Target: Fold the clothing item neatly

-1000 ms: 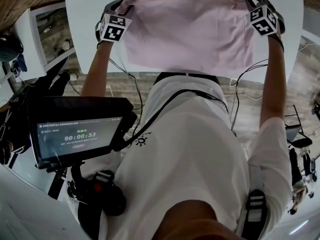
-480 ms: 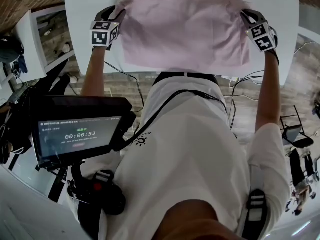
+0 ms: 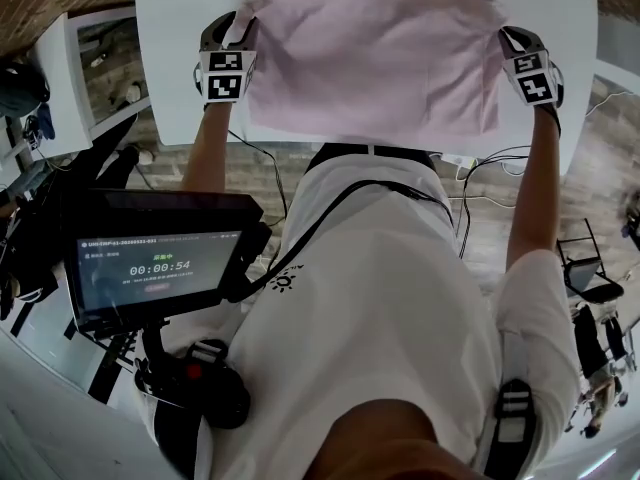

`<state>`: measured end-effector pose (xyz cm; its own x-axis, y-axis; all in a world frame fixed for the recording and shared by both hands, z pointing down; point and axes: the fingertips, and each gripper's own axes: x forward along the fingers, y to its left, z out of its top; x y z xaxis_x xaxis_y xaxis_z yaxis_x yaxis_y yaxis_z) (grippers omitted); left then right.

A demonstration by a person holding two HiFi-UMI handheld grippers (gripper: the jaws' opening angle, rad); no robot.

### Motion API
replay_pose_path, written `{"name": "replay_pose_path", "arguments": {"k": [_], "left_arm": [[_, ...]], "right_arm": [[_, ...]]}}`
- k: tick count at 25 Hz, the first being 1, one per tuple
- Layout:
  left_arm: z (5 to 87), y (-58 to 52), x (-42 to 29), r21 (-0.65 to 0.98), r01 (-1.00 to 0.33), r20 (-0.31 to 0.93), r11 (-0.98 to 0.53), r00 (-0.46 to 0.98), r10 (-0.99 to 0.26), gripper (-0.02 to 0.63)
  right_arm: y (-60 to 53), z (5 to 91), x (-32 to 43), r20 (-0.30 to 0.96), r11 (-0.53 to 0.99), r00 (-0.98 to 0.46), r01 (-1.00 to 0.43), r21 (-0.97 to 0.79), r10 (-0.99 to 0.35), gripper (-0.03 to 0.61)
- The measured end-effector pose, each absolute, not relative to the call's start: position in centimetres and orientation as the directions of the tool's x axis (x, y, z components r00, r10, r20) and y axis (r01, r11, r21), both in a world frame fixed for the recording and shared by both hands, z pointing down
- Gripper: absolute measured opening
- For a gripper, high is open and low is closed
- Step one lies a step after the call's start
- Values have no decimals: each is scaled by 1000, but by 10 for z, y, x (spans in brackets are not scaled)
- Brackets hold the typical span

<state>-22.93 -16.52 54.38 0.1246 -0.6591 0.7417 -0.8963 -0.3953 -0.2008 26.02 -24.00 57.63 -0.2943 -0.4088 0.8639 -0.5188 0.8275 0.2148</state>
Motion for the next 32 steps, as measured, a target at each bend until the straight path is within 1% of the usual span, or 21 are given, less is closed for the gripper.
{"name": "replay_pose_path", "arguments": {"k": [2, 4, 8, 13, 15, 18, 21, 24, 26, 28, 29, 30, 31, 32], "left_arm": [[546, -161, -209, -205, -867, 739, -455, 168, -653, 164], [560, -160, -195, -218, -839, 745, -498, 187, -640, 164], [581, -165, -196, -188, -856, 754, -481, 188, -629, 164], [593, -171, -199, -116, -877, 774, -467, 215, -596, 164], [590, -175, -197, -91, -885, 769, -456, 228, -597, 164], [575, -173, -184, -26, -904, 731, -426, 274, -626, 164], [545, -150, -170, 43, -910, 671, -413, 332, -663, 164], [528, -147, -175, 92, -906, 607, -412, 380, -698, 164], [522, -146, -184, 103, -910, 584, -403, 383, -716, 164], [514, -129, -182, 66, -899, 576, -433, 389, -719, 163], [509, -114, -177, 34, -888, 576, -458, 392, -717, 116], [504, -96, -170, 4, -876, 577, -482, 396, -714, 4], [502, -77, -162, -11, -866, 582, -501, 402, -707, 0], [501, -59, -157, -8, -860, 591, -510, 408, -696, 0]], "right_arm": [[-244, 564, 247, 819, 819, -362, -534, 211, -446, 32], [-249, 564, 231, 798, 828, -390, -513, 226, -460, 32], [-257, 583, 218, 828, 836, -344, -492, 242, -443, 32], [-267, 587, 221, 826, 805, -351, -562, 190, -441, 31], [-271, 588, 221, 822, 802, -356, -567, 187, -444, 32], [-267, 571, 230, 794, 788, -370, -580, 207, -481, 32], [-228, 541, 246, 757, 751, -383, -626, 209, -529, 32], [-192, 515, 242, 725, 710, -364, -662, 240, -584, 32], [-172, 507, 234, 712, 687, -357, -687, 239, -605, 32], [-142, 499, 232, 693, 666, -359, -708, 233, -625, 32], [-122, 494, 235, 682, 656, -359, -717, 235, -637, 32], [-100, 490, 242, 675, 646, -355, -725, 239, -647, 32], [-78, 488, 250, 670, 637, -350, -733, 239, -654, 31], [-60, 489, 258, 672, 628, -344, -743, 233, -656, 3]]}}
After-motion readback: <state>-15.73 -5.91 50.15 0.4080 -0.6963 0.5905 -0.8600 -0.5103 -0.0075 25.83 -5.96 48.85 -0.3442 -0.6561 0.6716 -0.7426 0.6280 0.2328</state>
